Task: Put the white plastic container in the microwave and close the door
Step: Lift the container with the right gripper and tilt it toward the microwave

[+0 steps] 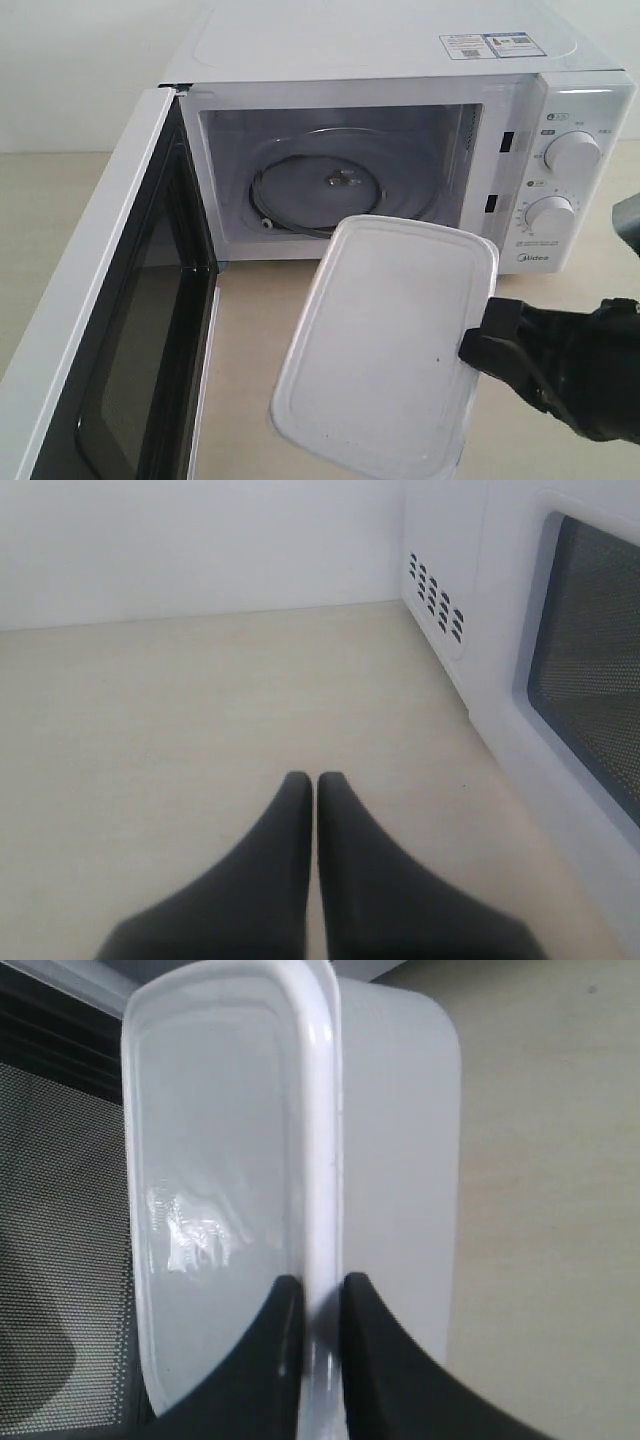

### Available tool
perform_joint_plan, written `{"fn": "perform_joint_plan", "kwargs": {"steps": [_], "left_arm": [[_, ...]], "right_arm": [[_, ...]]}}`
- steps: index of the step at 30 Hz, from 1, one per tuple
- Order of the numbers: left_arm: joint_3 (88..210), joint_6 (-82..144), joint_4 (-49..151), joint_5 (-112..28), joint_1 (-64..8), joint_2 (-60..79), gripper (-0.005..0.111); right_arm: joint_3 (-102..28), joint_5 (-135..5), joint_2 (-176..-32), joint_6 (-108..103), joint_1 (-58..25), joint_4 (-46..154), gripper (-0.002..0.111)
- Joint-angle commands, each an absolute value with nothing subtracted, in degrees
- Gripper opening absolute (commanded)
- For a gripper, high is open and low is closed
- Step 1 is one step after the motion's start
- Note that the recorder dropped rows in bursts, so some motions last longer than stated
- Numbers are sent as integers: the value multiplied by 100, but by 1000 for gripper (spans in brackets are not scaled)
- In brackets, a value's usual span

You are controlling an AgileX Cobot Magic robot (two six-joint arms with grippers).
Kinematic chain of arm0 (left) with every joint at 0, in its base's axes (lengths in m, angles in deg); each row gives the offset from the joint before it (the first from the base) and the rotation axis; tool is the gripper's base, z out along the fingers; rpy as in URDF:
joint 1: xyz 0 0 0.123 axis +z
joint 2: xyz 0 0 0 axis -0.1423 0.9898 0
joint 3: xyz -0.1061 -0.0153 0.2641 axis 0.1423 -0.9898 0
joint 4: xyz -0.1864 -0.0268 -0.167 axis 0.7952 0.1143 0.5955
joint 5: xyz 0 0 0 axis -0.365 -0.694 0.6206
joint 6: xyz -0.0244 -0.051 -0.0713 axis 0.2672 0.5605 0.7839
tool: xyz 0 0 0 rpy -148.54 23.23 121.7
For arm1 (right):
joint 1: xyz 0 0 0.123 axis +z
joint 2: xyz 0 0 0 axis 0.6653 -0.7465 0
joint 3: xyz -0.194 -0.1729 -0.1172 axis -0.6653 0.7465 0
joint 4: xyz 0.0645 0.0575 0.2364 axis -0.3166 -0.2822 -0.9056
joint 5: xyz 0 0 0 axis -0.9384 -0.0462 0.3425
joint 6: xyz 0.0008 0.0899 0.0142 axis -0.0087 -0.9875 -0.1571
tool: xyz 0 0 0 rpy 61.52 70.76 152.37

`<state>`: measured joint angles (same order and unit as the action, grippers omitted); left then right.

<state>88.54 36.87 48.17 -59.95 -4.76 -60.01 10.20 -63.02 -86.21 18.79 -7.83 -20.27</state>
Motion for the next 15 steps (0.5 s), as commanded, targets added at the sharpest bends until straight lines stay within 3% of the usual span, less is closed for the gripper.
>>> {"fn": "perform_joint_plan", "kwargs": {"steps": [1,5,15], "left_arm": [[8832,3669,4867,-5998,-451,-6013,4],[8832,3669,4867,-5998,-451,-6013,4],[8832,3669,4867,-5998,-451,-6013,4]], "right_arm": [[1123,-7492,-8587,340,141,-1446,0],[1533,-8648,-8596,-1678,839,-288,0],[1842,-9596,-9170,-3648,888,1042,0]]}}
